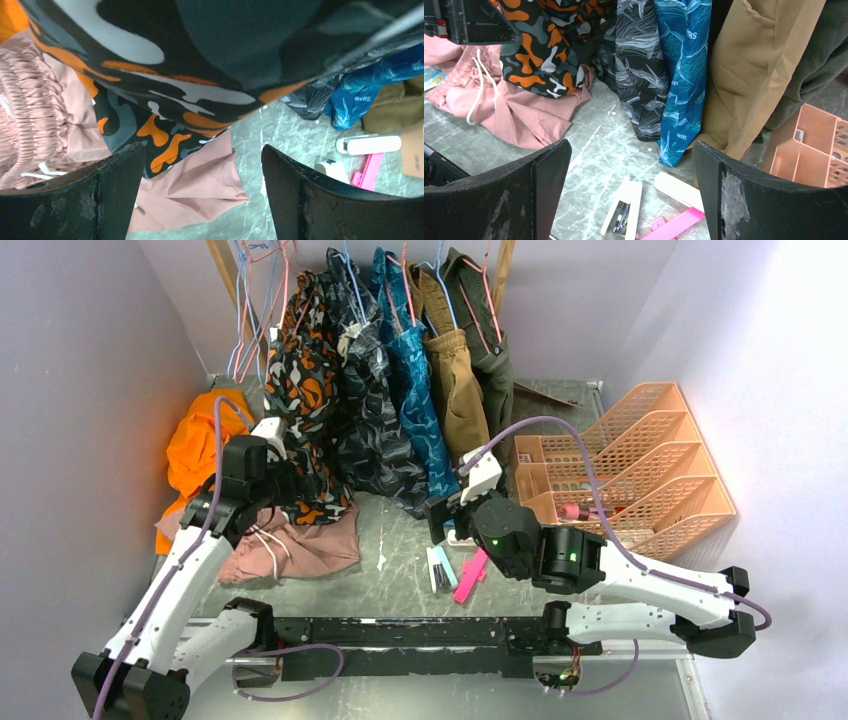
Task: Place the shorts on the hanger
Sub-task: Place the hanger at the clothesline, then adjust the hanger on the clothesline.
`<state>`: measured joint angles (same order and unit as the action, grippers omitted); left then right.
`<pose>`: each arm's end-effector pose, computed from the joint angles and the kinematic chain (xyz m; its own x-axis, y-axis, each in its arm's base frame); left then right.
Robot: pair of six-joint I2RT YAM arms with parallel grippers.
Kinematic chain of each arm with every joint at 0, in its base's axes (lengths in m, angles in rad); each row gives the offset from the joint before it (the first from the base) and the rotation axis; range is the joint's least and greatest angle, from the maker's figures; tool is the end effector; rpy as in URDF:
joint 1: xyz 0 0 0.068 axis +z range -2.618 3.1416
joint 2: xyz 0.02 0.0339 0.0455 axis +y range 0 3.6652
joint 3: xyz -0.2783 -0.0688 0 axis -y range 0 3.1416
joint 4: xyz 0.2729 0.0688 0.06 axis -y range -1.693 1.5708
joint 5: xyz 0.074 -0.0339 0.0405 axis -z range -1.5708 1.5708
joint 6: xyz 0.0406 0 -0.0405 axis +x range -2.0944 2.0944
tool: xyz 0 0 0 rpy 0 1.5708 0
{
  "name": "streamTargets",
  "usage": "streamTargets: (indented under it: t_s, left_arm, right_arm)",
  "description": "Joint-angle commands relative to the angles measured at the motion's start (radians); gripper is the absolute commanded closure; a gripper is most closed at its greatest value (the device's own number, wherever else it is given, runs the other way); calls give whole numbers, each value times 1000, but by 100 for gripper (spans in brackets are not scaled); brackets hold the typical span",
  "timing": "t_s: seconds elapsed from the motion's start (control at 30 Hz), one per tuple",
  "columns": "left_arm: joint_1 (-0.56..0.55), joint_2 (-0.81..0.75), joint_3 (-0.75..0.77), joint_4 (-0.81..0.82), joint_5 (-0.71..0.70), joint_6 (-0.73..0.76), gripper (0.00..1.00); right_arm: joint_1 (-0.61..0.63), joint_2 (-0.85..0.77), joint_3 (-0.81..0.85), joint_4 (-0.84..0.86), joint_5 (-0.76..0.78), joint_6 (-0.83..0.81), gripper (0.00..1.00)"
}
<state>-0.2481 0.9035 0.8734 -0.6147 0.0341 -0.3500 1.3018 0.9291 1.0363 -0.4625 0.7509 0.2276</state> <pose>0.2070 -0.0539 0.3150 -0.6405 -0.1913 -0.7437 0.0556 0.9544 -0.2933 0.0840 0.2004 0.3892 -0.2107 -0.1437 -0.9669 -0.5001 0.8657 -0.0197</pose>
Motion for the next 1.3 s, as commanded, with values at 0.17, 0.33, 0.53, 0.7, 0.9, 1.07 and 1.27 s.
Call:
streamTargets:
  t_s: [0.17,0.33,0.53,0.7,0.9,1.07,1.27]
  left_arm:
    - [7,51,-127,281,-35,-154,25]
    - [7,75,-115,363,-66,-150,63]
    - [7,59,-6,425,-46,-83,93]
    - [7,23,75,552,12,-28,93]
    - [7,23,66,587,17,-37,93]
    - [7,45,-105,533,14,-105,74]
    - [7,-13,-156,350,161,-140,12]
  right_arm:
    - [-2,-13,8,10,3,7,4]
    - [-2,-8,8,12,-2,3,4]
    - [-3,-2,22,21,7,-22,4]
    - [-3,3,33,27,12,-37,4]
    - [-2,23,17,44,6,-33,4]
    - [-1,27,7,52,-1,-32,4]
    - [-3,34,15,44,13,-50,4]
